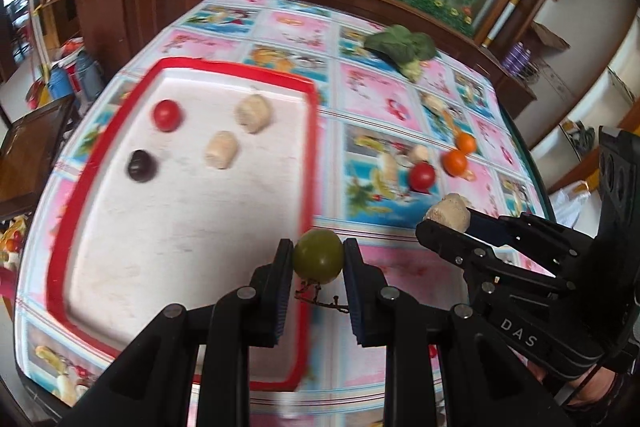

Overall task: Organize fruits
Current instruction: 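Carry the green fruit and beige cube into the tray and open both grippers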

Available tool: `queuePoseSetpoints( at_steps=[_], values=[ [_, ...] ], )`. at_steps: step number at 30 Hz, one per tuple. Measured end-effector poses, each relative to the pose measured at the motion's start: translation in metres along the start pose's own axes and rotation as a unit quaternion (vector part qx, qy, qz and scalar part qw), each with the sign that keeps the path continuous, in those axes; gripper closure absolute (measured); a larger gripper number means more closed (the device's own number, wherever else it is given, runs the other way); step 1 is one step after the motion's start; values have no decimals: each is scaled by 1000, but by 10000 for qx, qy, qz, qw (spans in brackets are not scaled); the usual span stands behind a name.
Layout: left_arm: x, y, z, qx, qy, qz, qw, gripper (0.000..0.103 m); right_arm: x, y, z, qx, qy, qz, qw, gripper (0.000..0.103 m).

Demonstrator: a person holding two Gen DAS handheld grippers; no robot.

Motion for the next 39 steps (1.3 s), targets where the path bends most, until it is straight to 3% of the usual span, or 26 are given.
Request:
queuePoseSetpoints(
  at_steps=[13, 20, 27, 36, 39],
  values=[
    [96, 6, 4, -44, 670, -515, 9964, 76, 81, 25, 63, 255, 676, -437, 9964, 73],
    [138, 6, 20, 77, 931, -775, 9926, 76, 116, 28, 100, 426, 834, -609, 9937, 73],
    [151, 4, 29, 134, 1058, -770, 9913, 76, 140, 24, 123, 538, 888, -879, 9907, 73],
    [151, 1, 30, 162, 1164, -690, 9907, 75, 140, 20, 127, 614, 847, -918, 9903, 71],
    [152, -1, 28, 204, 1191, -725, 9900, 69, 137, 19, 125, 650, 836, -876, 9905, 67]
  ],
)
Point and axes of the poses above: each gripper's, at about its wrist camera, not at the fingertips, and z roughly the way its jaws point, x to its left, y to its top, the point moved 8 cm from there along z, roughly the way its jaws point, and after that the axes turned 11 degrees about -x, right-handed, at the moved point
